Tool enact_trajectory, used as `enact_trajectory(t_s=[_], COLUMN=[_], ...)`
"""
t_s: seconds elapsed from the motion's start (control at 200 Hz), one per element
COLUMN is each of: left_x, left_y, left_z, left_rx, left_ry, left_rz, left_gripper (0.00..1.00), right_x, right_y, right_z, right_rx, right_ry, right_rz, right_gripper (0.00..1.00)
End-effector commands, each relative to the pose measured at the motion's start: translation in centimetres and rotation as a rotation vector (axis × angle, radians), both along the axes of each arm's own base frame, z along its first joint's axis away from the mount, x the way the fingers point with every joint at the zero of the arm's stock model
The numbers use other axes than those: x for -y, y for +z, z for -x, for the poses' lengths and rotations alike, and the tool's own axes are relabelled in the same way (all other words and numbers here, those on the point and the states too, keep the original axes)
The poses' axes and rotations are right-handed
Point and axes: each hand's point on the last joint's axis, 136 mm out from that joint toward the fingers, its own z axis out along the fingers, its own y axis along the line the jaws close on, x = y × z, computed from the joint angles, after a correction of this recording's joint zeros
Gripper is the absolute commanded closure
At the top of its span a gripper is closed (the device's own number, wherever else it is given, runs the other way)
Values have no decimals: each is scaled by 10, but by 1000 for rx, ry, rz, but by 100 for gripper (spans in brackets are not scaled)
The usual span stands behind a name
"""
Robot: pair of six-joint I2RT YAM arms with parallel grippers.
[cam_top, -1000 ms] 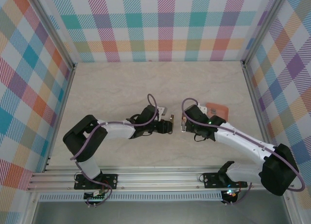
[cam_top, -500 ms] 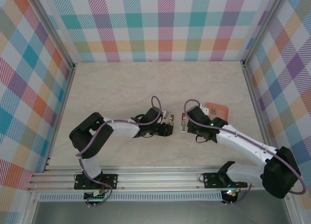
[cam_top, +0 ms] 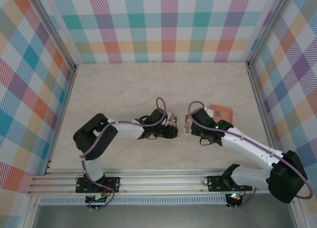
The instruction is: Load the staples into the stapler
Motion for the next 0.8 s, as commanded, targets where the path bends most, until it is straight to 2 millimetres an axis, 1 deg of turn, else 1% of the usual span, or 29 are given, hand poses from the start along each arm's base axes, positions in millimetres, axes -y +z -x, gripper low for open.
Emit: enact_trajectory(t_s=[0.0,0.235,0.35,0.46,0.61,0.665,0.75,0.795], left_x=[12,13,9,3,-15,-24,-41,-52], left_y=[-2,1,3,11,22,26,32,36], left_z=[11,11,10,7,1,-2,-5,-8], left_rx=[-15,-4,11,50,124,153,202,227], left_ry=[-64,-64,-55,-28,41,77,137,182], left_rz=[7,9,5,5,-12,-21,-38,-47], left_gripper=[56,56,56,55,51,47,45,41], right_x=[2,1,-1,-6,-18,-23,-32,-39], right_y=[-2,-3,-3,-1,-1,-2,-5,-7], right_z=[1,2,1,-2,-7,-9,-13,-14], right_rx=[1,-2,-2,3,-9,-13,-20,-22], right_ry=[6,11,21,45,89,102,121,132], right_rz=[-3,-6,-11,-17,-22,-25,-37,-43], right_gripper=[80,80,80,80,80,81,81,81])
